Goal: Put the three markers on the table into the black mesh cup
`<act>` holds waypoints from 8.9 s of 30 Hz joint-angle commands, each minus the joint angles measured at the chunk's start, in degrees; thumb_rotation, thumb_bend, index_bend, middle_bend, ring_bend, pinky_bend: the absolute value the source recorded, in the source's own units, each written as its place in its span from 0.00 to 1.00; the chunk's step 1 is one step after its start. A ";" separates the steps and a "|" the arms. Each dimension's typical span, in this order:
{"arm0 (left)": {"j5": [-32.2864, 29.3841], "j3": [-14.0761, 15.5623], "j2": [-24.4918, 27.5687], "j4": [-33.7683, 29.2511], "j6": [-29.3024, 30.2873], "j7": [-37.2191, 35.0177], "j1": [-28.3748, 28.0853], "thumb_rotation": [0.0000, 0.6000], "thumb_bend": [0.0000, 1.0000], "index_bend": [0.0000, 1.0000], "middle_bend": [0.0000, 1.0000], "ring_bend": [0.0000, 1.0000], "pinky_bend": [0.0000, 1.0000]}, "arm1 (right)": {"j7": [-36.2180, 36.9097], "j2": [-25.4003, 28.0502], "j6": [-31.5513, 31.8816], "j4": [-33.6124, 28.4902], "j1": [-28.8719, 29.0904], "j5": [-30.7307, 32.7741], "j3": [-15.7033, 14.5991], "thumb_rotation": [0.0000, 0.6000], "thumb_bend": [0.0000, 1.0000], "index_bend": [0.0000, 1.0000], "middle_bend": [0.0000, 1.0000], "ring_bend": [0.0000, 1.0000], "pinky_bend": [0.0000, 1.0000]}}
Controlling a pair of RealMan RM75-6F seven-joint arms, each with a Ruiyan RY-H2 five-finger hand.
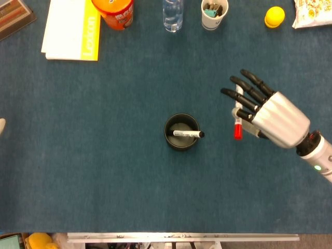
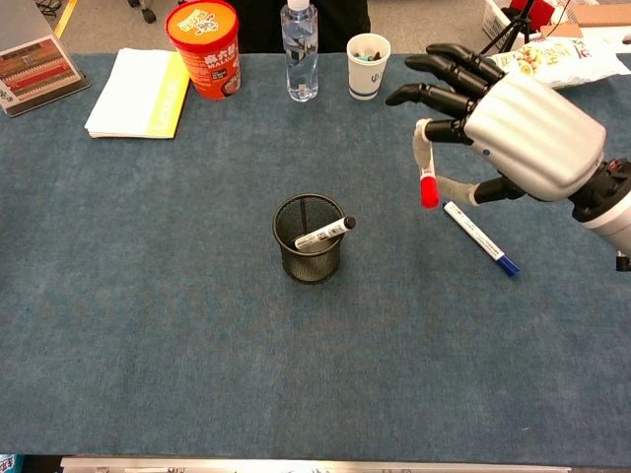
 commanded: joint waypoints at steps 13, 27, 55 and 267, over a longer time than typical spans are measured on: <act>0.09 0.27 0.40 -0.39 0.13 0.00 0.32 1.00 0.23 0.26 0.02 0.00 0.08 | 14.32 -1.17 -11.77 -16.74 2.73 8.41 1.78 1.00 0.28 0.64 0.23 0.00 0.00; -0.19 0.47 0.55 0.65 -0.15 -0.94 0.59 1.00 0.23 0.26 0.02 0.00 0.08 | 21.45 -6.75 -18.53 -15.63 3.82 13.04 2.79 1.00 0.28 0.64 0.23 0.00 0.00; -0.46 0.12 -0.05 2.19 -0.22 -2.20 0.61 1.00 0.23 0.26 0.02 0.00 0.08 | 21.32 0.46 -11.60 -14.90 1.83 9.08 5.32 1.00 0.29 0.32 0.16 0.00 0.00; 0.24 0.85 2.09 0.79 -1.47 -4.53 0.34 1.00 0.23 0.26 0.01 0.00 0.08 | 31.63 -8.80 -24.61 -17.45 3.98 24.83 6.50 1.00 0.38 0.67 0.28 0.06 0.00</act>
